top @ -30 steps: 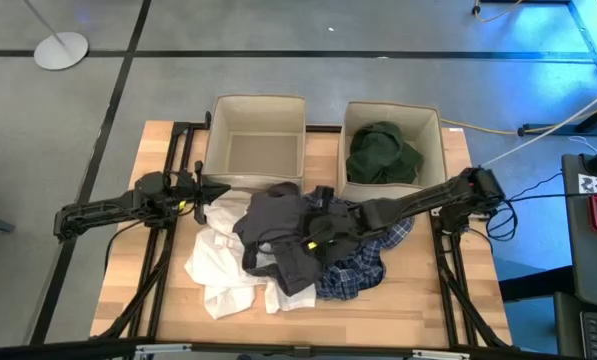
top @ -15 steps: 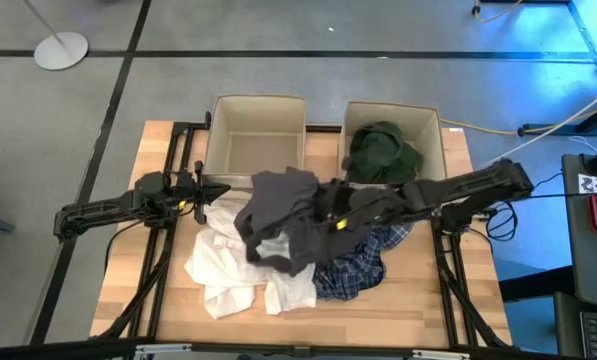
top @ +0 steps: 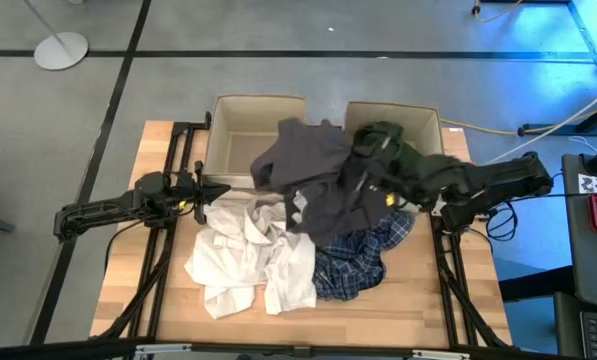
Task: Sort clothes
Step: Put the gray pants in the right laundry organizer
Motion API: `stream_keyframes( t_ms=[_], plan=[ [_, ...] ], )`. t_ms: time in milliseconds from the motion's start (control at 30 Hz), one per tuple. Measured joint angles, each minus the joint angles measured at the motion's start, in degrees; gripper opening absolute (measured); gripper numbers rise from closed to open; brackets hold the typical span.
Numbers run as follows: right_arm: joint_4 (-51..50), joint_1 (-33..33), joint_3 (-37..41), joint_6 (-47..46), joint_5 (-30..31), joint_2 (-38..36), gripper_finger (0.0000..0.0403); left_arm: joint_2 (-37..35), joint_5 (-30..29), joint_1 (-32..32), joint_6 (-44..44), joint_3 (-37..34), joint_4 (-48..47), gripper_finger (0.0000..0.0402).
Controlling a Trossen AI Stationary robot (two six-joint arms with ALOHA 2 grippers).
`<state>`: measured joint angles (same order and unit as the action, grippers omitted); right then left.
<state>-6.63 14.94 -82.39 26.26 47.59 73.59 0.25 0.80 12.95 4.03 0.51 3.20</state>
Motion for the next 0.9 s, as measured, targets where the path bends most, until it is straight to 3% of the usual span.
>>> stream_keyframes(
  t_ms=[467, 733, 900],
  plan=[
    [18.1, -0.7, 0.0, 31.2, 14.5, -8.3, 0.0015, 0.0, 0.0, 0.0, 0.0, 0.0, 0.0, 0.0004],
    [11.1, -11.9, -0.1, 32.5, 22.0, -12.4, 0.0016, 0.0, 0.0, 0.0, 0.0, 0.0, 0.0, 0.0004],
    [2.2, -20.7, -0.1, 25.3, 21.2, -12.4, 0.0016, 0.0, 0.0, 0.0, 0.0, 0.0, 0.0, 0.0004]
  ],
)
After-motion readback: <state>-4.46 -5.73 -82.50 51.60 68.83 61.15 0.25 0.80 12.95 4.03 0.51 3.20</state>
